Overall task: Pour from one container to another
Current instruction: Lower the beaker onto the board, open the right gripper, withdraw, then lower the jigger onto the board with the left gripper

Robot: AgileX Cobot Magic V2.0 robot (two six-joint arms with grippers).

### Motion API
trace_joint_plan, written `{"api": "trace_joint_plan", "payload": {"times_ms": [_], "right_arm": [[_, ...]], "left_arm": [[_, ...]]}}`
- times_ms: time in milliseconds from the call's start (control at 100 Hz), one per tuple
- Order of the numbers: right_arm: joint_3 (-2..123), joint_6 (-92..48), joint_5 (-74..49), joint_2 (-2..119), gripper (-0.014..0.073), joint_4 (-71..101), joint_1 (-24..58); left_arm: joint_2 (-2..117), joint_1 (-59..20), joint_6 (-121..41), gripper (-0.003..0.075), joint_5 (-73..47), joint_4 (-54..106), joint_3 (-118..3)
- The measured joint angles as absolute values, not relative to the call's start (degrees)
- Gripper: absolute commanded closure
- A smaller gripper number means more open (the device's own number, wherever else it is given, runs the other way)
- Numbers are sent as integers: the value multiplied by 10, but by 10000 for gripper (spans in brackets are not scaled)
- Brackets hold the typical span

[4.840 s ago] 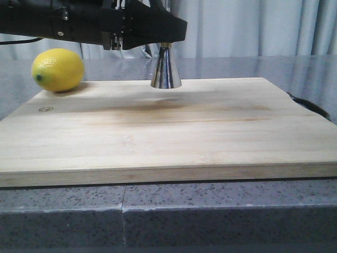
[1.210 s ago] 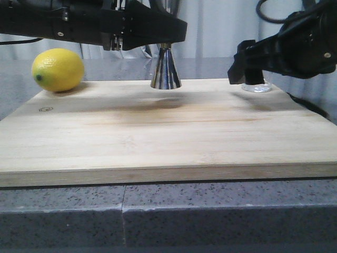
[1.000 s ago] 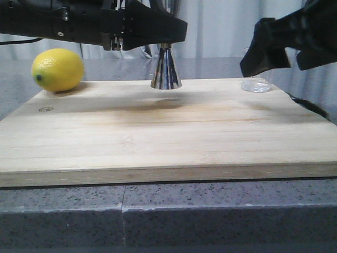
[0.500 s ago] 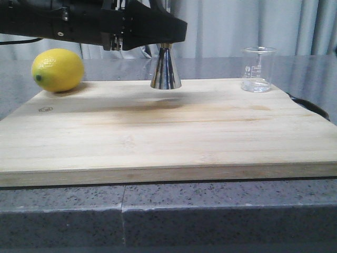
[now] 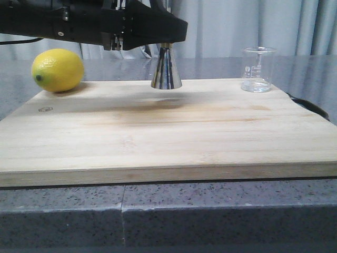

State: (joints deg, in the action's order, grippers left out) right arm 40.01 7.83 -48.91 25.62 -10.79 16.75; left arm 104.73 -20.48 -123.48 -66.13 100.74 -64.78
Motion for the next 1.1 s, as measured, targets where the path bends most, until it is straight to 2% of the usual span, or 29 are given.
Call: {"api": "trace_joint_plan", "payload": {"times_ms": [1100], "right_arm": [[400, 81, -491, 233, -11, -115, 167]], "left_arm": [[1047, -203, -1235, 491, -661, 1000, -649]]}}
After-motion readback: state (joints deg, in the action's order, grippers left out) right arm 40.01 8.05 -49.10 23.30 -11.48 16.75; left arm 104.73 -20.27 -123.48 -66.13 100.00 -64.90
